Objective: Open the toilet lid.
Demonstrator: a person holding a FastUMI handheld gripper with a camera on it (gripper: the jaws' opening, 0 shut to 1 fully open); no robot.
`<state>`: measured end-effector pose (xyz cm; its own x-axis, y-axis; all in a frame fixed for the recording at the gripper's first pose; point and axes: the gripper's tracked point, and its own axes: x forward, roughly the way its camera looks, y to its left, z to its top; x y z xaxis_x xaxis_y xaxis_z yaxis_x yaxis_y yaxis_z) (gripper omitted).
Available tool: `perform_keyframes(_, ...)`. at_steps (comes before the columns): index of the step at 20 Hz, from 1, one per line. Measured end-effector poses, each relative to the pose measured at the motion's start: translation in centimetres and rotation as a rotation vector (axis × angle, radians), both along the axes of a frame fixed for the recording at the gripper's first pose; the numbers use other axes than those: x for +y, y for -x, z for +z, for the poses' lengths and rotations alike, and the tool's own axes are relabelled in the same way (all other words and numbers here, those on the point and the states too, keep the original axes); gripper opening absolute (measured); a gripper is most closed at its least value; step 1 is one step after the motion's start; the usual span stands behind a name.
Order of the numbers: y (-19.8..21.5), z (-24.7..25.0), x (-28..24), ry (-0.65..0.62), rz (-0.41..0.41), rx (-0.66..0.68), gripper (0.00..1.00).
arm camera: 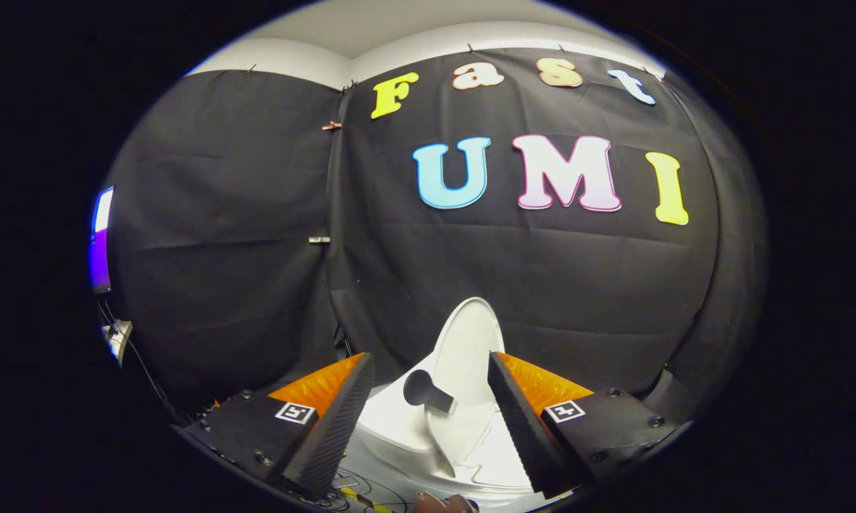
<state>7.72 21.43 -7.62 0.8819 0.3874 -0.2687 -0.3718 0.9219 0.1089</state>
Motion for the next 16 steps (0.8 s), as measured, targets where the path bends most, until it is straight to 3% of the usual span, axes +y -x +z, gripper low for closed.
perform_keyframes(4,2.4,4.9,-4.7,-0.026,-0.056,-0.067,1.0)
perform_keyframes(9,5.7,9.7,-12.5,-0.031,-0.182,-0.14,1.0)
perform_keyframes(16,9.2,11.6,-20.4,-0.047,-0.335,-0.167,0.99)
